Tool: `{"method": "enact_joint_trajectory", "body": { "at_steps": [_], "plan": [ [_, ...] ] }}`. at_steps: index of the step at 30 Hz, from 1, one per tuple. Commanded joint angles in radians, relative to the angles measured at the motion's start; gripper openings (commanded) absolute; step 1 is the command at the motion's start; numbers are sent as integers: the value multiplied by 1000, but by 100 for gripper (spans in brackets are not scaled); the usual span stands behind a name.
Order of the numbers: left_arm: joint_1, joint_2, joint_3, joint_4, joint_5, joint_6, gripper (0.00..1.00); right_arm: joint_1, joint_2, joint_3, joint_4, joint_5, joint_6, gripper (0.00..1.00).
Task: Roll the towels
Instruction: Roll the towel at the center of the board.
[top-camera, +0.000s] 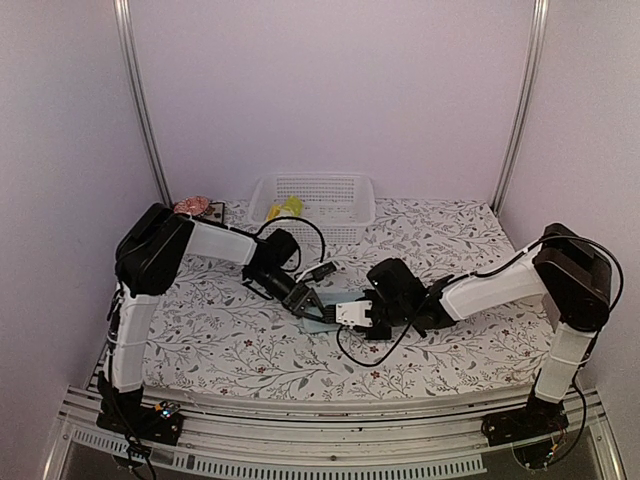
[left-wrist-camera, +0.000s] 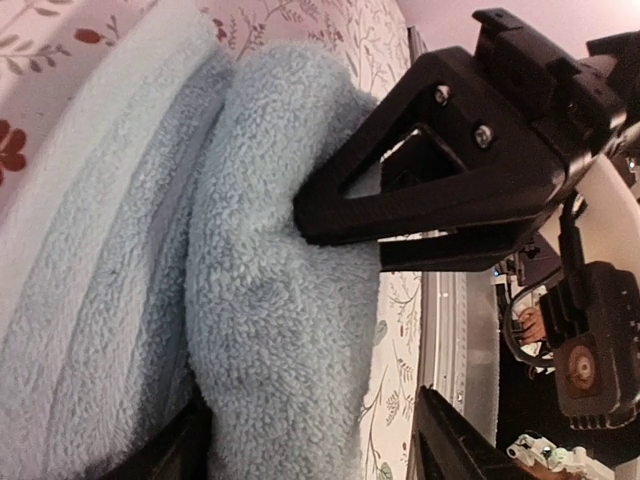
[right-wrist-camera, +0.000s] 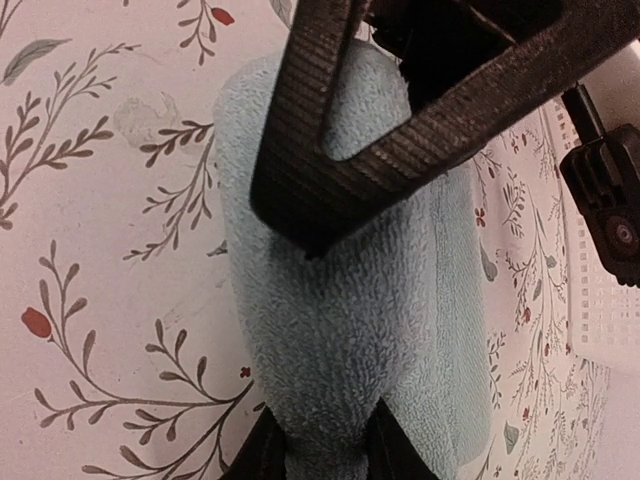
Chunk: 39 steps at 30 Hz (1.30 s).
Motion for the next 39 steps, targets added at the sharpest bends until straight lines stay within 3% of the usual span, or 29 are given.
{"method": "enact_joint_trajectory", "body": {
  "at_steps": [1,14,22,29,39],
  "plan": [
    [40,-16,-64,-9,-354,42,68,-23,35,51,-199,-138,45,23],
    [29,-407,-388,302,-523,96,74,-95,70,219,-520,-374,106,22],
    [-73,-599,-601,508,-692,176,75,-129,140,363,-689,-511,158,22],
    [-197,-658,-685,628,-763,247,75,-177,225,408,-760,-603,228,23],
    [-303,-583,-636,651,-937,344,73,-204,336,552,-876,-655,246,24]
  ]
}}
